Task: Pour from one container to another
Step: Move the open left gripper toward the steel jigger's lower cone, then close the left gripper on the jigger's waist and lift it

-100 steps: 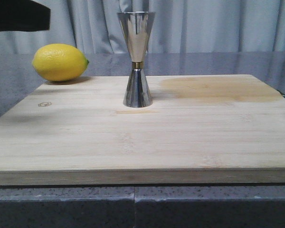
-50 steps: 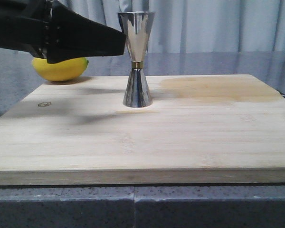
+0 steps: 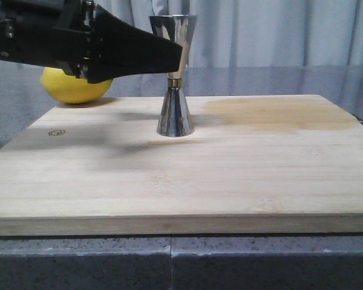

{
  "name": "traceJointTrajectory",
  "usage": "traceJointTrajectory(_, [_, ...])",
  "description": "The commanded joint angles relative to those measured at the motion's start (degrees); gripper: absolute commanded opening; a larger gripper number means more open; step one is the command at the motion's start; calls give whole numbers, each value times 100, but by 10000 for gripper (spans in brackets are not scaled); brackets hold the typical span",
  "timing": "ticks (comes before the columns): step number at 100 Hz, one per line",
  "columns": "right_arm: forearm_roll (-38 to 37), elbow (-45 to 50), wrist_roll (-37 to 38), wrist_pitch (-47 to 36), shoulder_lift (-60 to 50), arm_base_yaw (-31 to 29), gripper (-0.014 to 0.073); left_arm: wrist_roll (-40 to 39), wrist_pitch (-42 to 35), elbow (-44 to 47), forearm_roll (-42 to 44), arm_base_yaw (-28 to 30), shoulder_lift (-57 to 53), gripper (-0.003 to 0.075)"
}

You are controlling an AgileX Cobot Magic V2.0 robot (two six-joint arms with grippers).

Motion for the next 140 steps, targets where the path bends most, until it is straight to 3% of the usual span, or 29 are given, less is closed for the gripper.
traceJointTrajectory(1, [-72, -220, -37, -408, 5, 5, 474, 55, 85, -163, -402, -118, -180, 496])
traceJointTrajectory(61, [-72, -220, -37, -408, 5, 5, 474, 64, 301, -176, -490, -170, 309, 495])
traceJointTrajectory(114, [-72, -220, -37, -499, 5, 5, 474, 54, -10, -547, -490, -414, 514, 491])
traceJointTrajectory(140, [-72, -220, -37, -499, 5, 5, 474, 54, 57, -547, -490, -426, 550, 370])
